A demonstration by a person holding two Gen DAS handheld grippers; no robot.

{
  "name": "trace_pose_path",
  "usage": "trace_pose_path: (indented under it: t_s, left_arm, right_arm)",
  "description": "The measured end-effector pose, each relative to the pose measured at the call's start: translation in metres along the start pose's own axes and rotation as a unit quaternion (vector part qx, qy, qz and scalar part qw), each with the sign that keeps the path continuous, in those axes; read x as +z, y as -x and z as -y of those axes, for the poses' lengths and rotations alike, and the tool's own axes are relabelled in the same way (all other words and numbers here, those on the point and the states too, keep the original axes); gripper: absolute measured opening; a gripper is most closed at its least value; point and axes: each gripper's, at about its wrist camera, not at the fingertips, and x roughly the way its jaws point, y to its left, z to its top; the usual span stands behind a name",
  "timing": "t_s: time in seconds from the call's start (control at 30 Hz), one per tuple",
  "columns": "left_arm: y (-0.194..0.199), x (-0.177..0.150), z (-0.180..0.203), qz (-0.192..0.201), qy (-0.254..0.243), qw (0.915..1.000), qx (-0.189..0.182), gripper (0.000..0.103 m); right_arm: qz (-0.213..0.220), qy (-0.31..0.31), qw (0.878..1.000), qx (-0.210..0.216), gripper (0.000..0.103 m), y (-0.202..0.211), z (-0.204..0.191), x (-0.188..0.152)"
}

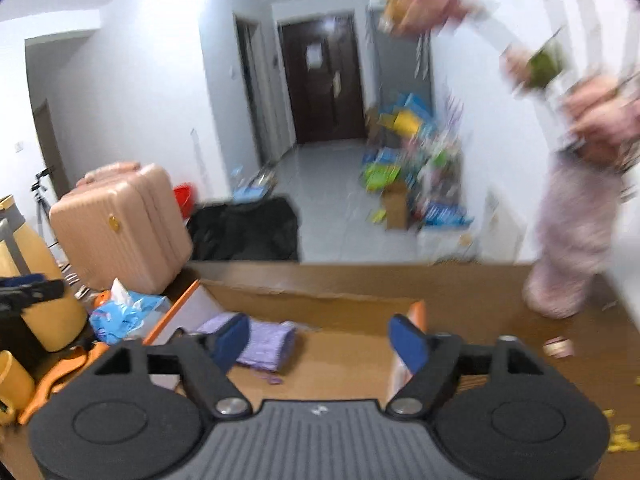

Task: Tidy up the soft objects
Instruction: 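Withdraw both tools from the box back over the table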

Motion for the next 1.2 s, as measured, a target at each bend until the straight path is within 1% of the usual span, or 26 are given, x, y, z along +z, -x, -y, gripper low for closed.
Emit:
trace_pose_path:
  t_s: [0.07, 0.1, 0.17, 0.23, 0.3, 0.33, 0.4, 0.47, 0.53, 0.6, 0.7, 0.77, 0.83, 0.87, 0.9, 0.93, 1.0, 1.03, 1.1, 1.2]
  left_arm:
    - [0.028, -0.006, 0.002, 0.018, -0.010, 0.9998, 0.005, 0.091]
    - [0.042, -0.008, 0.003, 0.024, -0.013, 0.9996, 0.006, 0.092]
    - [0.072, -0.014, 0.008, 0.038, -0.014, 0.9992, 0.004, 0.093]
    - [0.099, -0.022, 0.013, 0.053, -0.014, 0.9985, 0.001, 0.097]
    - [0.129, -0.042, 0.019, 0.084, -0.014, 0.9964, -0.001, 0.101]
    - [0.144, -0.056, 0.022, 0.098, -0.013, 0.9951, 0.003, 0.101]
    - [0.168, -0.086, 0.026, 0.110, -0.011, 0.9937, 0.020, 0.101]
    - [0.190, -0.113, 0.030, 0.113, -0.010, 0.9930, 0.030, 0.101]
    - [0.211, -0.137, 0.034, 0.117, -0.013, 0.9926, 0.027, 0.101]
    - [0.231, -0.158, 0.035, 0.122, -0.003, 0.9920, 0.032, 0.102]
    - [0.256, -0.187, 0.041, 0.125, -0.007, 0.9918, 0.025, 0.103]
    - [0.270, -0.208, 0.043, 0.122, -0.006, 0.9922, 0.024, 0.103]
    - [0.282, -0.228, 0.043, 0.113, -0.006, 0.9934, 0.016, 0.103]
    - [0.287, -0.238, 0.044, 0.107, -0.014, 0.9941, 0.007, 0.103]
    - [0.293, -0.249, 0.044, 0.104, -0.026, 0.9942, -0.003, 0.103]
    - [0.298, -0.259, 0.045, 0.105, -0.034, 0.9939, -0.006, 0.103]
    - [0.306, -0.274, 0.046, 0.104, -0.048, 0.9934, -0.003, 0.103]
    - [0.310, -0.280, 0.046, 0.101, -0.047, 0.9938, 0.000, 0.103]
    - [0.319, -0.291, 0.043, 0.096, -0.037, 0.9946, -0.006, 0.103]
    - [0.328, -0.299, 0.040, 0.095, -0.030, 0.9950, -0.009, 0.103]
  right_arm:
    - [0.021, 0.009, 1.000, -0.017, 0.084, 0.031, 0.003, -0.008]
    - [0.028, 0.009, 0.999, -0.020, 0.085, 0.040, 0.003, -0.010]
    - [0.049, -0.002, 0.999, -0.018, 0.085, 0.070, 0.004, -0.018]
    - [0.065, -0.008, 0.998, -0.013, 0.085, 0.093, 0.002, -0.027]
    - [0.093, -0.010, 0.996, -0.008, 0.087, 0.120, -0.004, -0.045]
    - [0.112, -0.012, 0.994, -0.004, 0.089, 0.135, -0.007, -0.060]
    - [0.130, -0.011, 0.991, 0.004, 0.089, 0.158, -0.015, -0.086]
    - [0.144, -0.005, 0.990, 0.007, 0.089, 0.181, -0.024, -0.118]
    - [0.151, 0.005, 0.988, 0.013, 0.089, 0.200, -0.033, -0.145]
    - [0.157, -0.001, 0.987, 0.021, 0.090, 0.218, -0.037, -0.169]
    - [0.162, -0.021, 0.986, 0.037, 0.090, 0.240, -0.045, -0.207]
    - [0.171, -0.035, 0.984, 0.031, 0.091, 0.255, -0.053, -0.232]
    - [0.172, -0.022, 0.985, 0.021, 0.095, 0.267, -0.065, -0.254]
    - [0.170, -0.015, 0.985, 0.019, 0.101, 0.271, -0.070, -0.264]
    - [0.169, -0.007, 0.985, 0.019, 0.102, 0.275, -0.075, -0.274]
    - [0.169, 0.001, 0.985, 0.023, 0.102, 0.280, -0.081, -0.287]
    - [0.166, 0.012, 0.986, 0.025, 0.102, 0.287, -0.090, -0.304]
    - [0.164, 0.019, 0.986, 0.026, 0.102, 0.292, -0.096, -0.314]
    - [0.165, 0.025, 0.986, 0.027, 0.102, 0.301, -0.107, -0.333]
    - [0.162, 0.032, 0.985, 0.044, 0.102, 0.309, -0.119, -0.351]
